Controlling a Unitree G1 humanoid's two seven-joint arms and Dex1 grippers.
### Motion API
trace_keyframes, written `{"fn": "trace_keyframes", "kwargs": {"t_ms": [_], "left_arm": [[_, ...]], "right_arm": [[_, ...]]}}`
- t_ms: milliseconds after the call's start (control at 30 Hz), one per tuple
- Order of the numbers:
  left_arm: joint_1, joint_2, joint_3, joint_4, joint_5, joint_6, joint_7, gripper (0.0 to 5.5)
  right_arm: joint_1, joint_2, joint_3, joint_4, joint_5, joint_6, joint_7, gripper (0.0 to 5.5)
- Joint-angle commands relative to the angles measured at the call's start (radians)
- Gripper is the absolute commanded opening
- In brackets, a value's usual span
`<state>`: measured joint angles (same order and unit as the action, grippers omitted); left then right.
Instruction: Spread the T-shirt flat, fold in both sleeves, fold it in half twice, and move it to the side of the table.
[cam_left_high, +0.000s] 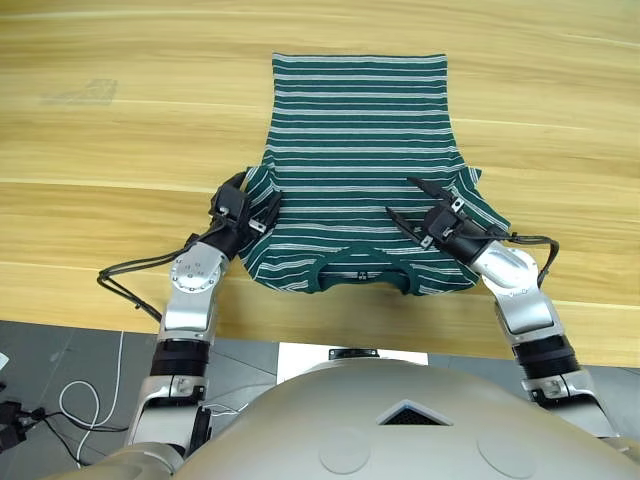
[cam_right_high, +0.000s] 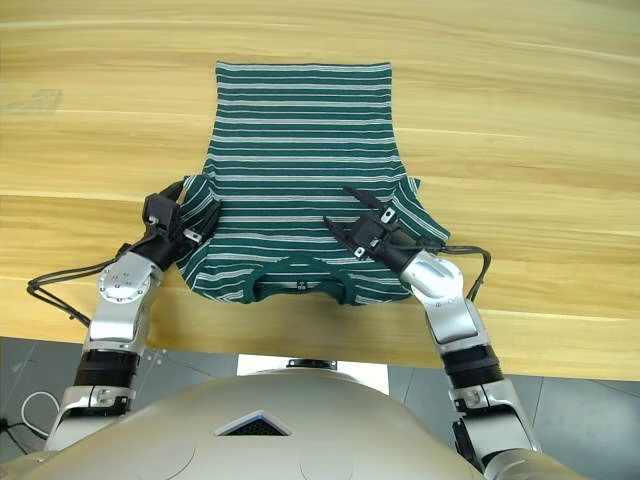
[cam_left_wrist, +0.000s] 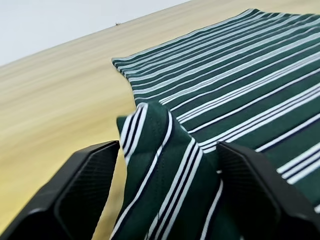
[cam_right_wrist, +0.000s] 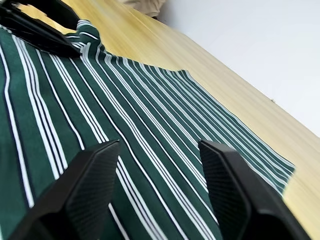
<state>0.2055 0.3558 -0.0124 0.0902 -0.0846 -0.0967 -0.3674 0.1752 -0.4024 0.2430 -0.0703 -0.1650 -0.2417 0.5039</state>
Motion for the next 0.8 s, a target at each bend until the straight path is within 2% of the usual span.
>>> {"fn": "trace_keyframes", "kwargs": {"t_ms": [33, 200, 467, 633, 800], "left_arm": [[0.089, 0.008, 0.057, -0.058, -0.018, 0.092, 0.032, 3.60], [0.125, -0.021, 0.066, -0.122, -0.033, 0.120, 0.042, 3.60], [0.079, -0.040, 0.073, -0.049, -0.041, 0.075, 0.021, 3.60], [0.052, -0.052, 0.102, -0.087, -0.184, -0.117, -0.144, 3.60], [0.022, -0.029, 0.203, -0.030, -0.202, -0.212, -0.133, 3.60]], "right_arm": [[0.106, -0.074, -0.034, -0.116, -0.027, 0.086, 0.014, 2.89], [0.085, -0.053, -0.035, -0.026, -0.042, 0.144, -0.033, 2.89], [0.064, 0.007, 0.011, 0.069, -0.069, 0.152, -0.106, 2.89], [0.060, 0.010, 0.016, 0.093, -0.064, 0.111, -0.136, 2.89], [0.063, 0.005, 0.044, 0.110, -0.063, 0.077, -0.123, 2.89]]}}
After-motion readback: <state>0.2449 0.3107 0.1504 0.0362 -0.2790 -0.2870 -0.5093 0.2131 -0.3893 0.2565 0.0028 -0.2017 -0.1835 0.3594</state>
